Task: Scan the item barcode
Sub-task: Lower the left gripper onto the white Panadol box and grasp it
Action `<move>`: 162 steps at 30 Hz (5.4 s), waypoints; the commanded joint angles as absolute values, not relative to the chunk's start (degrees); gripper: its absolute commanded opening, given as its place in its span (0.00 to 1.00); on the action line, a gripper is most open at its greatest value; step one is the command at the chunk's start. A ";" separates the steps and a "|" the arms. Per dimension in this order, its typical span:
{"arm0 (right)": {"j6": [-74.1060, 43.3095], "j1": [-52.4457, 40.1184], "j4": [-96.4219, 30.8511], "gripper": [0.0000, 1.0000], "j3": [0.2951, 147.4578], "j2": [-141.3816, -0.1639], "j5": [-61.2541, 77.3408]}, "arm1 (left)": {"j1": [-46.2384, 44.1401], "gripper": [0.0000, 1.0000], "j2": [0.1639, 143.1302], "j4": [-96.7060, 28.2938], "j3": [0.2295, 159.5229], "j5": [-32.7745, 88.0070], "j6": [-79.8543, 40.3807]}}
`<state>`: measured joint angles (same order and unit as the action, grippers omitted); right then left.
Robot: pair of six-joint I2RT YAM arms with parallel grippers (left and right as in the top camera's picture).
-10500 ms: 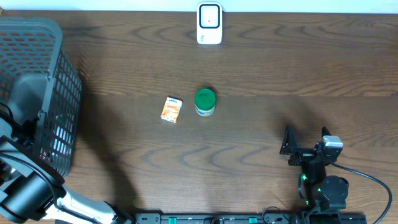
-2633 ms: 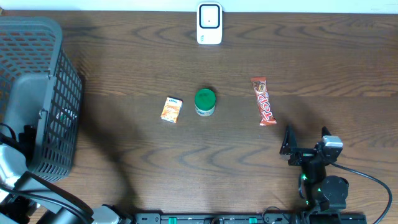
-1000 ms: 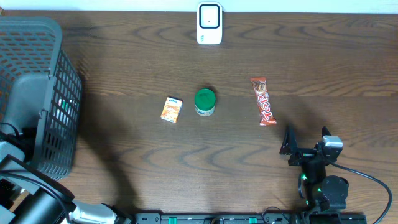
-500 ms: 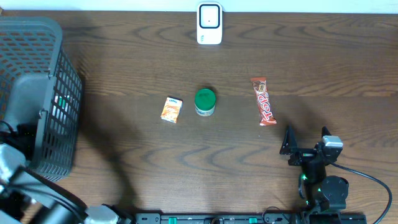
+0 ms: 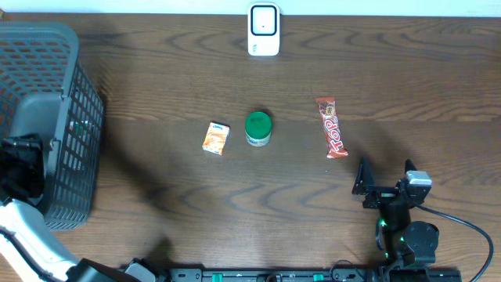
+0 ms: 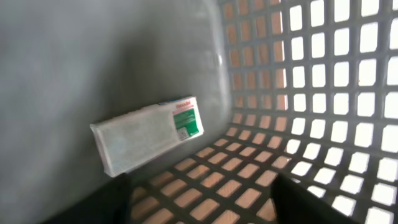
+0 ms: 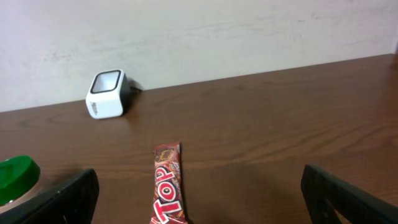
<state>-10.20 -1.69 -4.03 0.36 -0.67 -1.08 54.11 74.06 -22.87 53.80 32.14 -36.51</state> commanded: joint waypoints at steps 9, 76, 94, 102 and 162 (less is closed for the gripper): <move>-9.80 -2.24 -4.27 0.99 0.30 -0.38 -1.21 | 49.15 0.88 75.66 -10.81 54.04 25.91 -9.74; -9.80 -2.35 -4.27 0.99 0.30 -0.38 -1.21 | 44.69 0.98 91.46 -15.57 55.86 -5.41 7.73; -9.80 -2.35 -4.27 0.99 0.30 -0.38 -1.21 | 43.90 0.98 88.75 -17.32 55.86 17.43 23.35; -9.80 -2.35 -4.27 0.99 0.30 -0.38 -1.21 | 33.87 0.98 92.14 -15.70 55.86 11.31 24.49; -9.80 -2.35 -4.27 0.99 0.30 -0.38 -1.21 | 38.72 0.49 102.74 -12.05 55.86 11.53 19.84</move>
<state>-10.20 -1.69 -4.03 0.36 -0.69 -1.08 38.52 101.69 -11.33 56.58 12.75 20.34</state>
